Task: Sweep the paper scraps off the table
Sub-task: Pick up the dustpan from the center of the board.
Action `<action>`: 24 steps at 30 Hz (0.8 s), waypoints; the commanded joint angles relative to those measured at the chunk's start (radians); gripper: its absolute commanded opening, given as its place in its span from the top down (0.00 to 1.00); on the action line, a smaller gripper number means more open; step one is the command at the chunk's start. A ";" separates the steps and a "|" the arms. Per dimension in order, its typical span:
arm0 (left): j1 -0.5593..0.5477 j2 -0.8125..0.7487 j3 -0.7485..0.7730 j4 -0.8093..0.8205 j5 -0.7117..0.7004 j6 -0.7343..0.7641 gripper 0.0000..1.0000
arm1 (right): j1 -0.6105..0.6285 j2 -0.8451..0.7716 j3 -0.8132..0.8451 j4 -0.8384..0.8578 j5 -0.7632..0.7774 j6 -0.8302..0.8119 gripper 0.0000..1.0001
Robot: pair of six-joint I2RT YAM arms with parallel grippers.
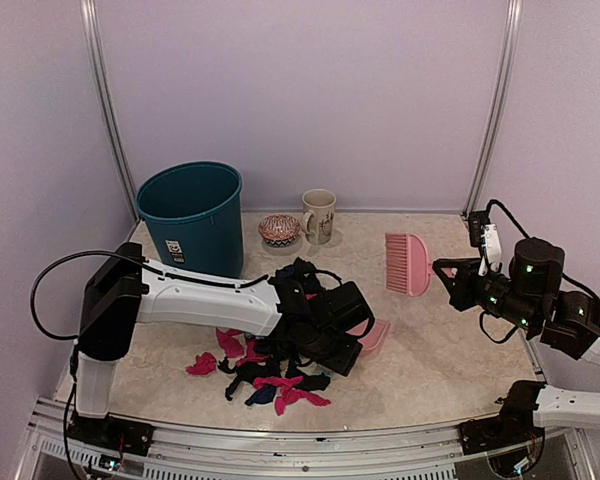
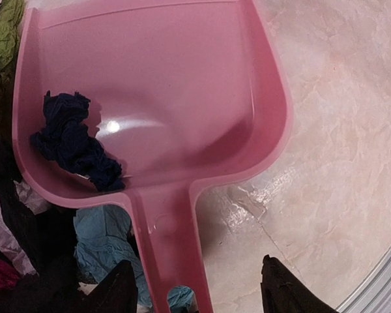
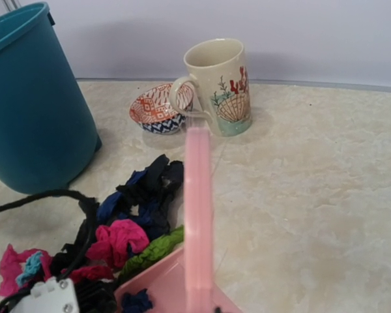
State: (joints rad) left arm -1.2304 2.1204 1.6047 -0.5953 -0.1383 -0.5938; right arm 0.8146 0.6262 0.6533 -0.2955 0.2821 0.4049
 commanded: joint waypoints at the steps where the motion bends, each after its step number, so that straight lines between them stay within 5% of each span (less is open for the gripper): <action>1: -0.009 0.025 0.031 -0.018 -0.003 0.009 0.38 | -0.011 -0.005 -0.003 0.008 0.003 -0.004 1.00; 24: -0.012 0.055 0.030 -0.027 0.002 0.020 0.73 | -0.011 -0.033 -0.019 0.002 0.003 0.006 1.00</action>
State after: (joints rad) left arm -1.2362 2.1540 1.6112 -0.6186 -0.1383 -0.5850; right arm 0.8146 0.6128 0.6430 -0.2955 0.2813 0.4057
